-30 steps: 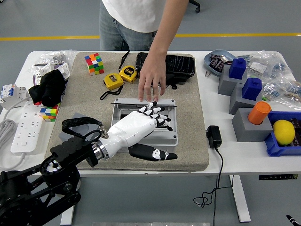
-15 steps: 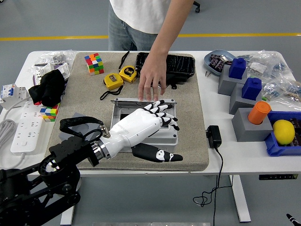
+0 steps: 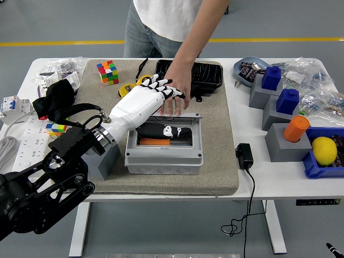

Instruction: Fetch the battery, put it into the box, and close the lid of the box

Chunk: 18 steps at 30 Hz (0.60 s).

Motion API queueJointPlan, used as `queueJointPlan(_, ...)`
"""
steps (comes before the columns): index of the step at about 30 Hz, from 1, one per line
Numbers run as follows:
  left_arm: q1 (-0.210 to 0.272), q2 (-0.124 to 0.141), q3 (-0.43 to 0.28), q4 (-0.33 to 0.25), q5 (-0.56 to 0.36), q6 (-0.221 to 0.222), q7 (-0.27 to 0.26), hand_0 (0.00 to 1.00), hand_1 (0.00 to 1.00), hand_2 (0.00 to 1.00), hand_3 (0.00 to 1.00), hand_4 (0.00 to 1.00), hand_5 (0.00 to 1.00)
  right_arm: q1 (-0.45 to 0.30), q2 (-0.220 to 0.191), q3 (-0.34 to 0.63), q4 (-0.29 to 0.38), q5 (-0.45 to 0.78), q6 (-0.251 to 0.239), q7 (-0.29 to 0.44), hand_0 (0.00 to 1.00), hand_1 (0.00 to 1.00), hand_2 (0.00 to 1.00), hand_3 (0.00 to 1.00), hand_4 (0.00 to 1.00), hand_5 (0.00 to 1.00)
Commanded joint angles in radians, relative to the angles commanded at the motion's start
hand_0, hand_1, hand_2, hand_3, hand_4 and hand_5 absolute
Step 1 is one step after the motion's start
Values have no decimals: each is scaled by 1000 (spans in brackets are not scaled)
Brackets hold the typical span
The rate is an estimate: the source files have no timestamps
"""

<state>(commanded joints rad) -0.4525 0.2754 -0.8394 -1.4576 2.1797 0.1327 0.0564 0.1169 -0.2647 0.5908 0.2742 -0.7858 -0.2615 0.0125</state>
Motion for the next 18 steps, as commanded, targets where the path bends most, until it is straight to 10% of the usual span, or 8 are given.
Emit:
queueJointPlan(5, 14, 7, -5, 48, 4, -11, 2, 998, 986, 872, 795, 998, 998, -1, 0, 2, 0, 0, -1, 0, 803, 773, 749, 765, 998, 998)
queueJointPlan(18, 67, 69, 91, -58, -15, -29, 5, 998, 969, 850, 776, 998, 998, -1, -2, 4, 0, -2, -1, 1, 803, 773, 748, 765, 998, 998)
